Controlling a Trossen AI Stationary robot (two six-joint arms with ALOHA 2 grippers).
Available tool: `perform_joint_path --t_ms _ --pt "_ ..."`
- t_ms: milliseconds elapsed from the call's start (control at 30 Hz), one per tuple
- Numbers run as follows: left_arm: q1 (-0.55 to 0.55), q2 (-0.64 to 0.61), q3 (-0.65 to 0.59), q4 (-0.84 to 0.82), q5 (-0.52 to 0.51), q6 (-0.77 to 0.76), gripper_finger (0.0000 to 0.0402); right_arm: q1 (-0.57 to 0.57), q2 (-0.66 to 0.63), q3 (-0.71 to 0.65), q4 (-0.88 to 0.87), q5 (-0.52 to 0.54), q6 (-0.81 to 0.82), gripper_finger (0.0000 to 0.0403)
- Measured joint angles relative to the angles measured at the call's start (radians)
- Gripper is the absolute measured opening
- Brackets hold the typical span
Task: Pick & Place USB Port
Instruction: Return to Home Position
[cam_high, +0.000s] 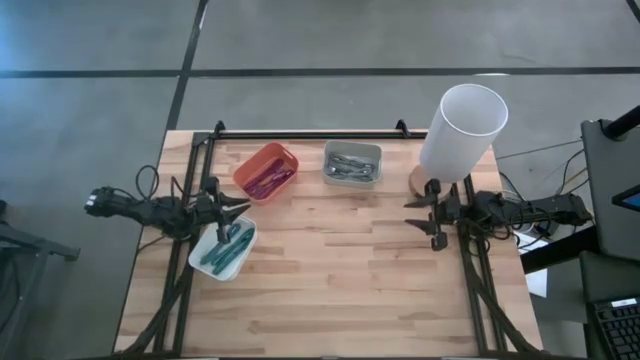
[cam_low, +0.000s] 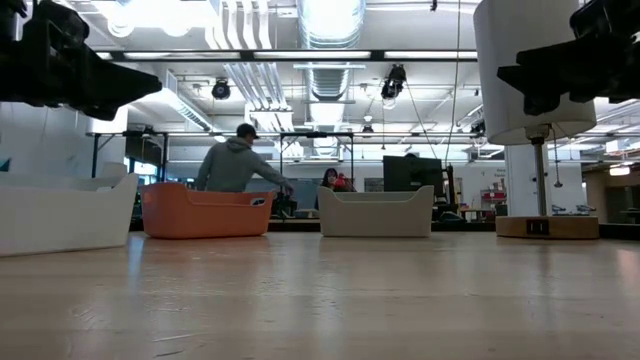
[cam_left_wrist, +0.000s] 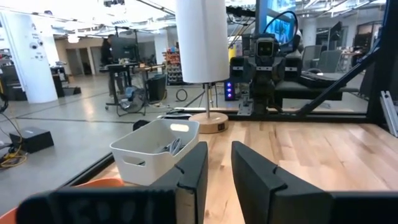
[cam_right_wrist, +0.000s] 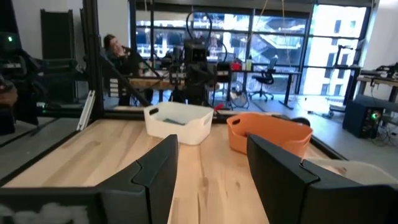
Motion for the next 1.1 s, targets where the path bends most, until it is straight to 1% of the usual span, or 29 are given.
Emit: perform_joint_path --t_ms 367,567,1100 --pt "0.000 0.000 0.002 -0.008 -0.004 0.005 0.0078 0.000 0.000 0.000 -0.100 0.000 -0.001 0.0189" --pt "0.000 0.000 0.002 -0.006 -0.004 -0.011 0.0078 0.000 0.001 0.000 -0.110 0.000 0.000 0.0189" --pt "0.000 0.000 0.003 -0.001 -0.007 -0.011 0.0078 0.000 0.001 0.000 -0.202 0.000 -0.010 0.0189"
